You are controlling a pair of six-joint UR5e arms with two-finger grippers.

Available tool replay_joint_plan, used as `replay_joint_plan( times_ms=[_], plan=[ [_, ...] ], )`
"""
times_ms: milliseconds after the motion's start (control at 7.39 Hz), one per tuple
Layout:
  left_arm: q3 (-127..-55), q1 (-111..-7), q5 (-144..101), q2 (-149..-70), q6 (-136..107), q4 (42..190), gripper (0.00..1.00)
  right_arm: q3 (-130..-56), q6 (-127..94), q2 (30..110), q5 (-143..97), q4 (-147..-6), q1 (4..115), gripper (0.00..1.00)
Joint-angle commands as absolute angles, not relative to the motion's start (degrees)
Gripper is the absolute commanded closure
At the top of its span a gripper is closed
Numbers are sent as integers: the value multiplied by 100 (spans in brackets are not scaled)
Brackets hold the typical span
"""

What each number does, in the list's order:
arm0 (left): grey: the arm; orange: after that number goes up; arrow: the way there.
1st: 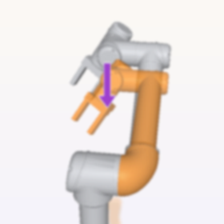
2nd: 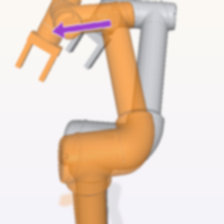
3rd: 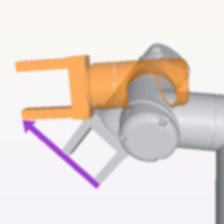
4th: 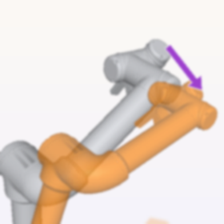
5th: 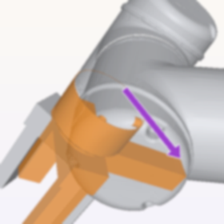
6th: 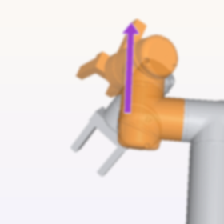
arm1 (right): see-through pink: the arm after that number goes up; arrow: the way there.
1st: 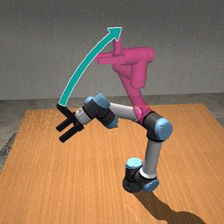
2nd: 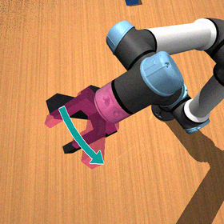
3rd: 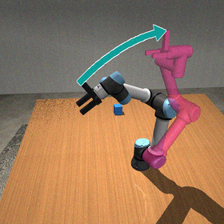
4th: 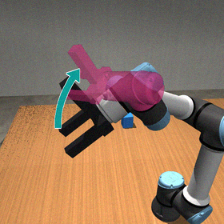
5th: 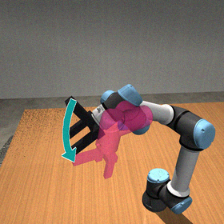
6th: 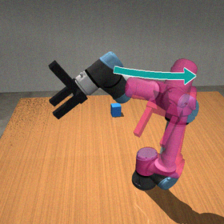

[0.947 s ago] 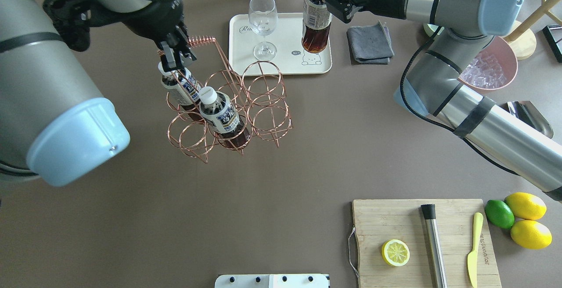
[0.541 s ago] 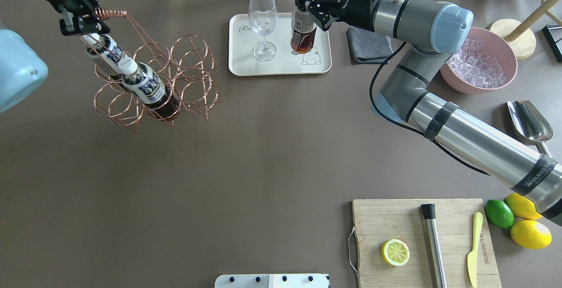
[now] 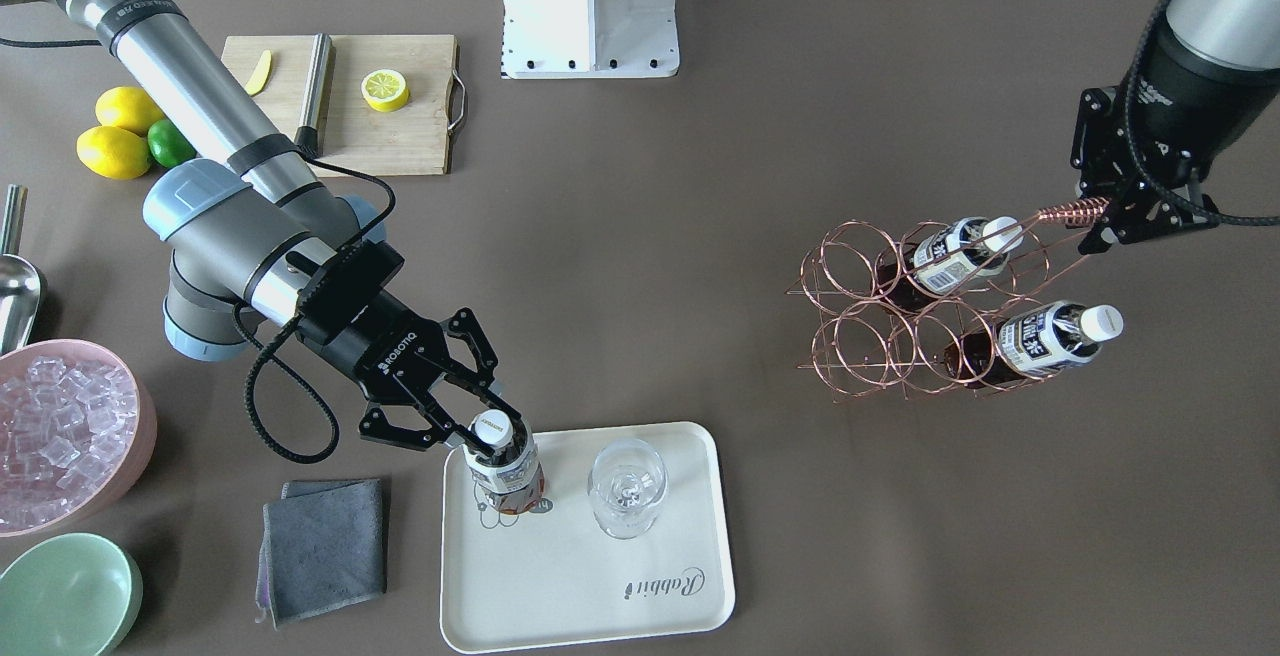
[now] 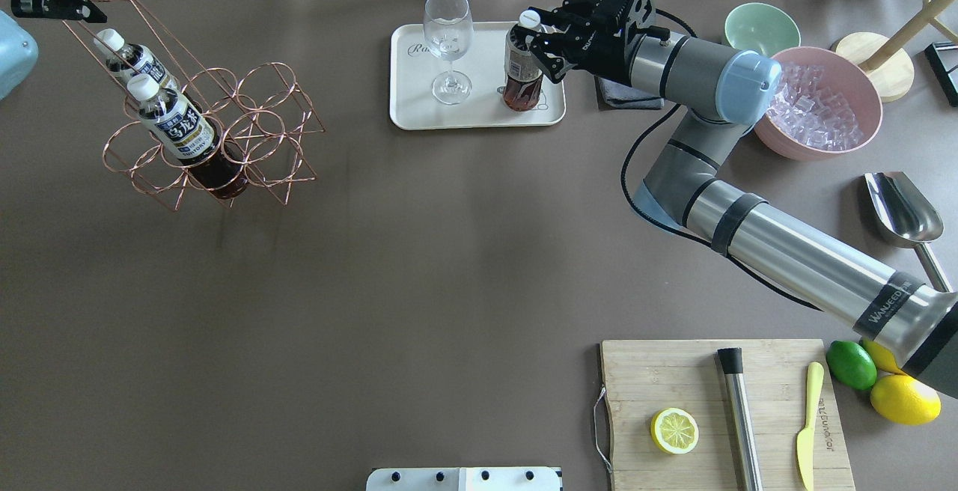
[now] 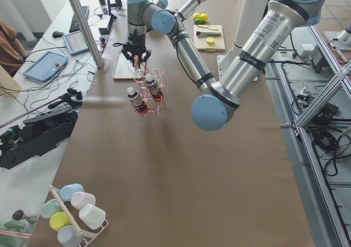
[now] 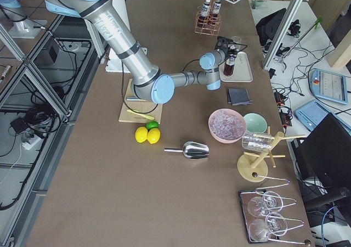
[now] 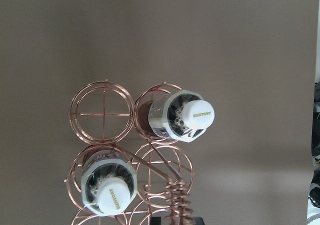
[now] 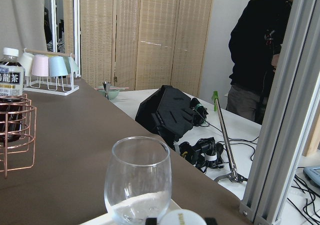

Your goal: Take tea from basket to plate

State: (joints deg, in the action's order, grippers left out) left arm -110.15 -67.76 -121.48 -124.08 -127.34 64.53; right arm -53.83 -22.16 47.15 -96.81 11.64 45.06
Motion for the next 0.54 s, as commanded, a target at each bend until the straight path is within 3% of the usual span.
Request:
replay_joint_plan(
  times_ms=[0,135,271,406],
  plan=[
    [-9901,-7266,-12129,-12384,-11624,7168,100,-5238,-2145,4711,-9650,1301,4456,100],
    [-9401,-7530,-12138,-12410,-11384,7589,100,-5273,-2162,4711,-9633,1301,4456,100],
    [-9074,-7732,-12138,-12401,-11364,8055,100,-5334,-2171,4702,-9615,1292,4456,57],
    [-8461,-7943,-12138,-12401,-11356,8695,100,-5396,-2319,4720,-9580,1292,4456,1]
  ],
)
